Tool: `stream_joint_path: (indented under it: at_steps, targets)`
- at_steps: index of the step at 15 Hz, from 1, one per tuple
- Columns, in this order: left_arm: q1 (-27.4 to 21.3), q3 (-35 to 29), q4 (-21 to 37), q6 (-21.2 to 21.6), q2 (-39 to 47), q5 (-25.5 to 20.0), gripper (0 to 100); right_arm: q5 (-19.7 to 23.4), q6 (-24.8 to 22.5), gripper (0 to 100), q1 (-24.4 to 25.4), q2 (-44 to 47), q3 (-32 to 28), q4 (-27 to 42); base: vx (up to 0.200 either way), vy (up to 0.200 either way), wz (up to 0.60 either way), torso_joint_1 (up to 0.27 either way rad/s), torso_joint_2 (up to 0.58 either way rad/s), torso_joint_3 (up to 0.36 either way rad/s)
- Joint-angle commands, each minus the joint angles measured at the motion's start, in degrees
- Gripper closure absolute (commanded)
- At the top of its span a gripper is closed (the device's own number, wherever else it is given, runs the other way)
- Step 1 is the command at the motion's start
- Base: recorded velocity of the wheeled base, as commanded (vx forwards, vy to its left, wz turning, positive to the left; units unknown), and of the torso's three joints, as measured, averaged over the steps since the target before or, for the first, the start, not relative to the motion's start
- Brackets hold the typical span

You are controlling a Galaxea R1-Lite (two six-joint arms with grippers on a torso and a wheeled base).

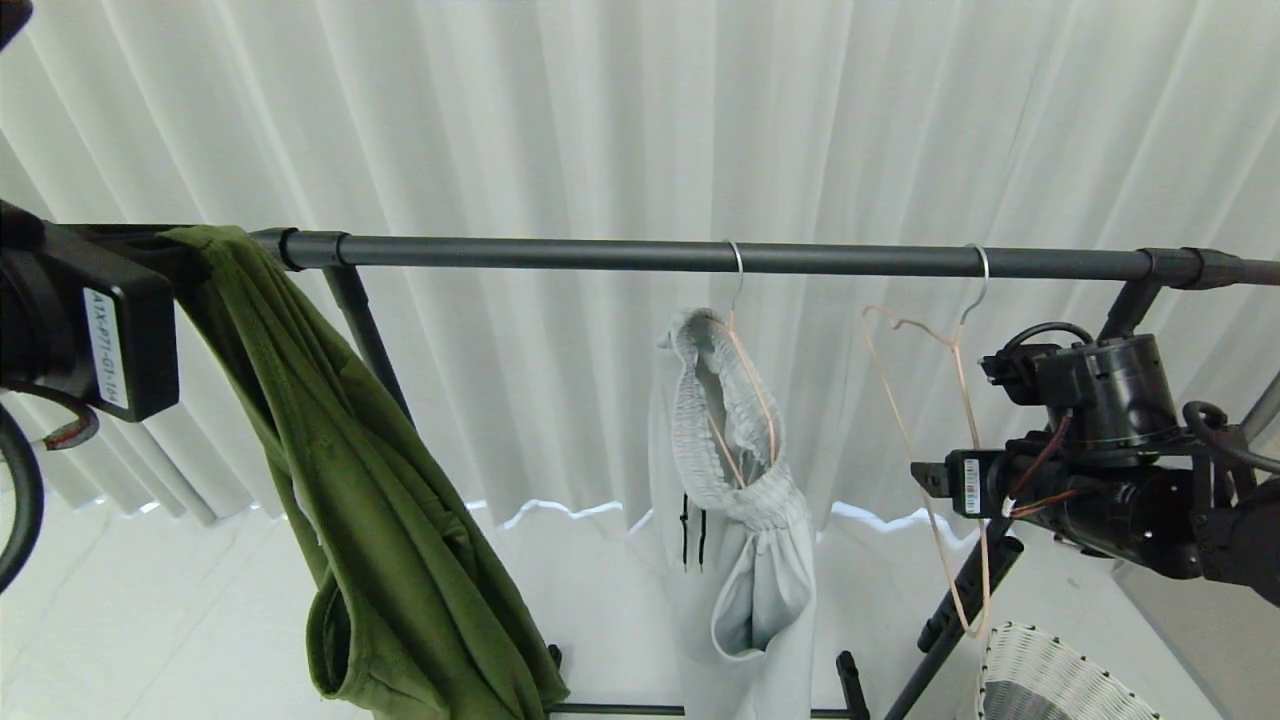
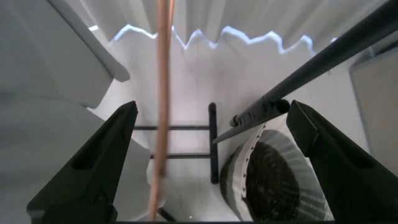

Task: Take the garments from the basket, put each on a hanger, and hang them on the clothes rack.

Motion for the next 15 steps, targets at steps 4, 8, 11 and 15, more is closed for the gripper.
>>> stream_joint_path:
  at_steps: [4,8,11,15]
  targets:
    - [0.01,0.23,0.0,-0.01,0.4,0.04,100,1.39,1.07,0,-0.04,1.59,-0.15,-0.08,0.0,0.0,0.0,0.0,0.0,0.0]
    - [0.01,0.23,0.0,-0.01,0.49,0.04,100,2.36,1.33,100,-0.74,2.29,-1.12,-0.08,0.0,0.0,0.0,0.0,0.0,0.0]
    - [0.01,0.14,0.0,-0.01,0.49,0.04,100,2.89,1.33,100,-1.18,2.38,-2.17,-0.08,0.0,0.0,0.0,0.0,0.0,0.0]
    - [0.01,0.23,0.0,-0.01,0.49,0.04,100,2.8,1.33,100,-1.27,1.59,-2.17,-0.08,0.0,0.0,0.0,0.0,0.0,0.0]
